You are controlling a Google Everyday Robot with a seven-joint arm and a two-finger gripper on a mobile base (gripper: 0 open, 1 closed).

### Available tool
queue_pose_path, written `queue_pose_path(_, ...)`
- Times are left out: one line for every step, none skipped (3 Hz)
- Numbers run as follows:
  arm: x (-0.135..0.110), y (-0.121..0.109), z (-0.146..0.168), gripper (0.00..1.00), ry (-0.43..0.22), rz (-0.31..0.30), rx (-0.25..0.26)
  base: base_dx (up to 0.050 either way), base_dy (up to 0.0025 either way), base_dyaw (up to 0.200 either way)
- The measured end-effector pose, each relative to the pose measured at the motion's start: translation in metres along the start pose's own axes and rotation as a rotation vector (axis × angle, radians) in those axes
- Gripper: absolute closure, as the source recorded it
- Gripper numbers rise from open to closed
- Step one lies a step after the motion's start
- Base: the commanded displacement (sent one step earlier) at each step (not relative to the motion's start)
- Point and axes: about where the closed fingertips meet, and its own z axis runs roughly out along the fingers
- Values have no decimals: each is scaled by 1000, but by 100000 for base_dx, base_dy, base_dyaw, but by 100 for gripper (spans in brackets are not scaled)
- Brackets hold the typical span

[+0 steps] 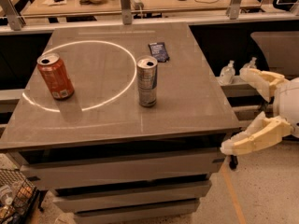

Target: Knock coke can over

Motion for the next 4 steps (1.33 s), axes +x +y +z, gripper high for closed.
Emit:
queue_pose_path(13,-5,18,0,-57,57,38,0,0,0)
queue_pose_path(21,-17,42,0,-85,60,34,0,0,0)
queue_pose_path(24,-30,68,0,-112,41,30,0,0,0)
queue_pose_path(25,-36,96,0,-129,26,7,0,0,0)
